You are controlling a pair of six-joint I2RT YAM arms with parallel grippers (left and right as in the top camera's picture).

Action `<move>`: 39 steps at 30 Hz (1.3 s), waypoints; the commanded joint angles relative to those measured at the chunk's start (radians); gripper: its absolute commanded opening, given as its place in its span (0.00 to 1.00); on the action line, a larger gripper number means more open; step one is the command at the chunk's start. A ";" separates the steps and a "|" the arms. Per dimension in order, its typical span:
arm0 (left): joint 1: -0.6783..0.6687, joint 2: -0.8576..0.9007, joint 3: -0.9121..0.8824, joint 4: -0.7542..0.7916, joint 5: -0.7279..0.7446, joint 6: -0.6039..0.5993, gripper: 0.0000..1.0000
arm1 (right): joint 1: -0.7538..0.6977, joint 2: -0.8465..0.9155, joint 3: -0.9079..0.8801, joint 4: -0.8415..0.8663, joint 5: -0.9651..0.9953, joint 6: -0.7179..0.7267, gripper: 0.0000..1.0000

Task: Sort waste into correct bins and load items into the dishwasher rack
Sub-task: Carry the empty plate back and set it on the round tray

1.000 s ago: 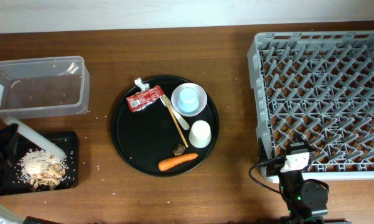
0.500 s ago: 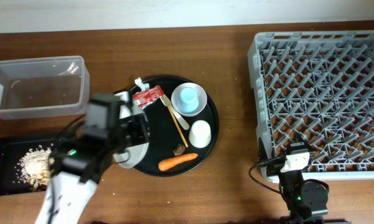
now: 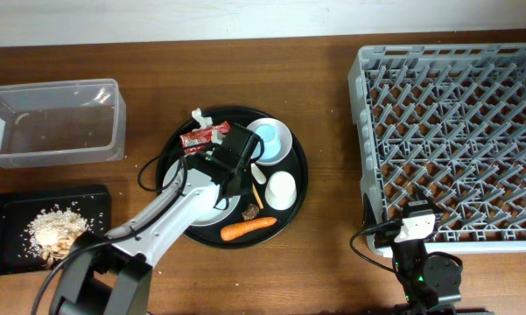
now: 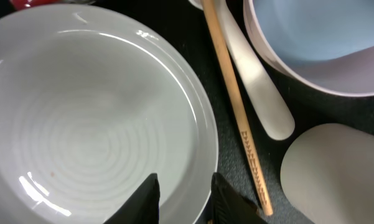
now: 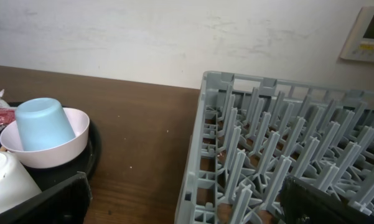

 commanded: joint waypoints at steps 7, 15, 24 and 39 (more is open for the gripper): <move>-0.016 -0.271 0.196 -0.338 0.108 -0.002 0.28 | -0.006 -0.005 -0.005 -0.004 0.001 0.008 0.99; -0.331 -0.290 0.174 -0.372 0.145 -0.002 0.96 | -0.006 -0.005 -0.005 -0.004 0.001 0.007 0.99; -0.331 -0.286 0.174 -0.358 0.122 -0.002 0.83 | -0.006 -0.005 -0.005 -0.004 0.001 0.007 0.99; 0.255 -0.043 0.177 -0.220 0.642 0.403 0.78 | -0.006 -0.005 -0.005 -0.004 0.001 0.008 0.99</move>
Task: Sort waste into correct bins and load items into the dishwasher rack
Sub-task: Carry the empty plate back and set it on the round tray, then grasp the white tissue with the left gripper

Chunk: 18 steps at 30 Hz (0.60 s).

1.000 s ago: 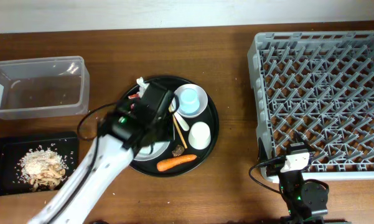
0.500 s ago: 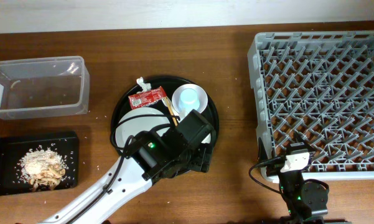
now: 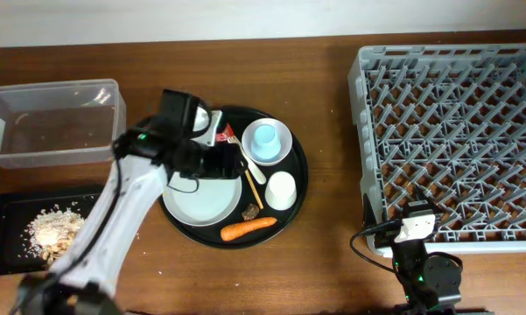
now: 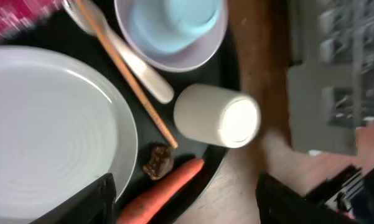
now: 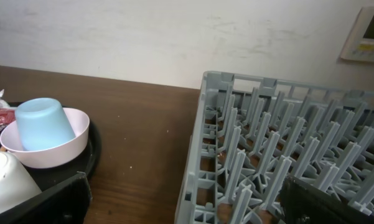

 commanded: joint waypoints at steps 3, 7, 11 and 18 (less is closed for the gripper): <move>-0.005 0.194 -0.003 0.203 -0.216 0.072 0.81 | -0.006 -0.005 -0.005 -0.004 0.001 0.008 0.99; -0.005 0.285 -0.003 0.474 -0.412 -0.145 0.80 | -0.006 -0.005 -0.005 -0.004 0.001 0.008 0.99; -0.003 0.450 -0.003 0.596 -0.448 -0.190 0.80 | -0.006 -0.005 -0.005 -0.004 0.001 0.008 0.99; 0.002 0.473 -0.003 0.622 -0.494 -0.191 0.68 | -0.006 -0.005 -0.005 -0.004 0.001 0.008 0.99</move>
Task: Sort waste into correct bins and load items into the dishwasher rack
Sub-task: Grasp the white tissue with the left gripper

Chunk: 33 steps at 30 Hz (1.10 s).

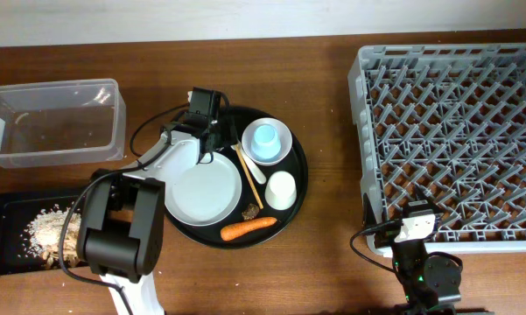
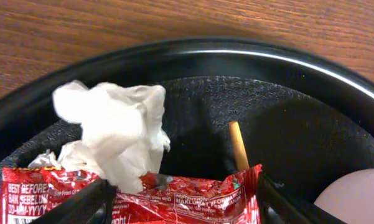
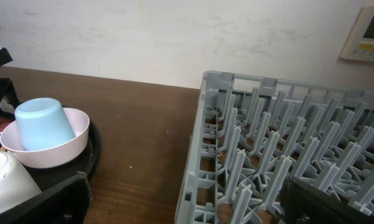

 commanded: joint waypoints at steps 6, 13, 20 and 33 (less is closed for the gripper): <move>0.010 -0.095 0.005 -0.024 -0.019 -0.029 0.56 | -0.006 -0.005 -0.005 -0.004 0.001 0.007 0.99; 0.014 -0.107 0.005 0.041 -0.203 -0.160 0.56 | -0.006 -0.005 -0.005 -0.004 0.001 0.007 0.99; 0.013 -0.102 0.004 0.044 -0.213 -0.159 0.50 | -0.006 -0.005 -0.005 -0.004 0.001 0.007 0.99; 0.013 -0.006 0.004 0.099 -0.214 -0.158 0.50 | -0.006 -0.005 -0.005 -0.004 0.001 0.008 0.99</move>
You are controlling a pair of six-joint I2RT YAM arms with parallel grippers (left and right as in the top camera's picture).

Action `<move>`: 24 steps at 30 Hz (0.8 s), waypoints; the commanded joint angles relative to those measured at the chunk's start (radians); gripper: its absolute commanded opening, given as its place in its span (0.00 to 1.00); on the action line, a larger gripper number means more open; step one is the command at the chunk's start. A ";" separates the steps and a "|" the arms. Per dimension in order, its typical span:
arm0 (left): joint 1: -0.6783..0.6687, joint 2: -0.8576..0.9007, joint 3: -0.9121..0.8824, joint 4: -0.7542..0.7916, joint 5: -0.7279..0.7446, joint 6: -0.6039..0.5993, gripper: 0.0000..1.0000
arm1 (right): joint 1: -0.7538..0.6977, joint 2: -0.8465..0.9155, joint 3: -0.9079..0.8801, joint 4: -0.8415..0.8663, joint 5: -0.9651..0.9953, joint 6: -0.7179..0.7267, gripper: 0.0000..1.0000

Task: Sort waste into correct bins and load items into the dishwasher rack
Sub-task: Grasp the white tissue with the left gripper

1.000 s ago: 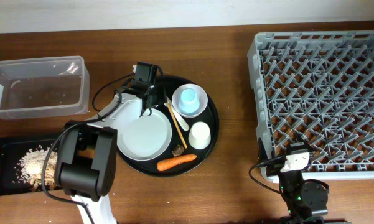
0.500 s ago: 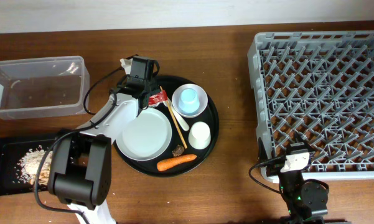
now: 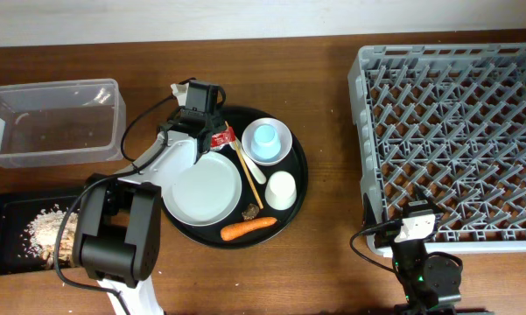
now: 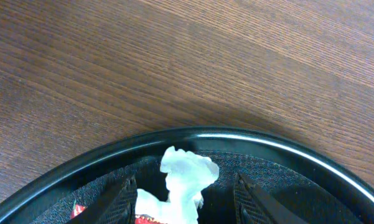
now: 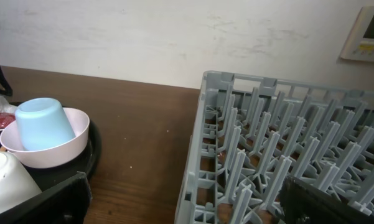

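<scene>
A round black tray (image 3: pixel 291 197) holds a white plate (image 3: pixel 201 188), a bowl (image 3: pixel 280 149) with a blue cup (image 3: pixel 263 138), a white cup (image 3: pixel 281 188), a chopstick (image 3: pixel 250 171), a carrot (image 3: pixel 248 228), a dark scrap (image 3: pixel 252 211) and a red wrapper (image 3: pixel 220 136). My left gripper (image 4: pixel 185 199) is open at the tray's far-left rim, with a crumpled white tissue (image 4: pixel 188 177) between its fingers. Near the rack's front corner my right gripper (image 5: pixel 183 205) stands open with nothing in it. The grey dishwasher rack (image 3: pixel 451 131) lies at the right.
A clear plastic bin (image 3: pixel 52 122) sits at the far left, and a black tray (image 3: pixel 4 210) with food waste lies in front of it. The left arm's cable (image 3: pixel 140 131) loops over the table between bin and round tray. A wall thermostat (image 5: pixel 364 34) shows behind the rack.
My left gripper's fingers stand closer together around the tissue, and its view now takes in the tray's far rim and the table beyond. The wrapper shows only at the lower left. The right arm has not moved.
My left gripper was low over the white plate, fingers close together. Then it was higher, open, looking down on the tray's dishes. Then it was open at the tissue and red wrapper by the far-left rim, where it now straddles the tissue. The right gripper stayed by the rack.
</scene>
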 commanded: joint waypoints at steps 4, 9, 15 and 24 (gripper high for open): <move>0.008 0.051 0.004 0.026 -0.018 -0.009 0.50 | -0.006 -0.005 -0.005 -0.004 0.001 0.007 0.99; 0.008 0.052 0.005 0.029 -0.019 -0.009 0.10 | -0.006 -0.005 -0.005 -0.004 0.001 0.007 0.99; -0.003 -0.033 0.005 -0.016 -0.018 -0.009 0.01 | -0.006 -0.005 -0.005 -0.004 0.001 0.007 0.99; 0.024 -0.398 0.005 -0.087 -0.379 0.003 0.01 | -0.006 -0.005 -0.005 -0.004 0.001 0.007 0.99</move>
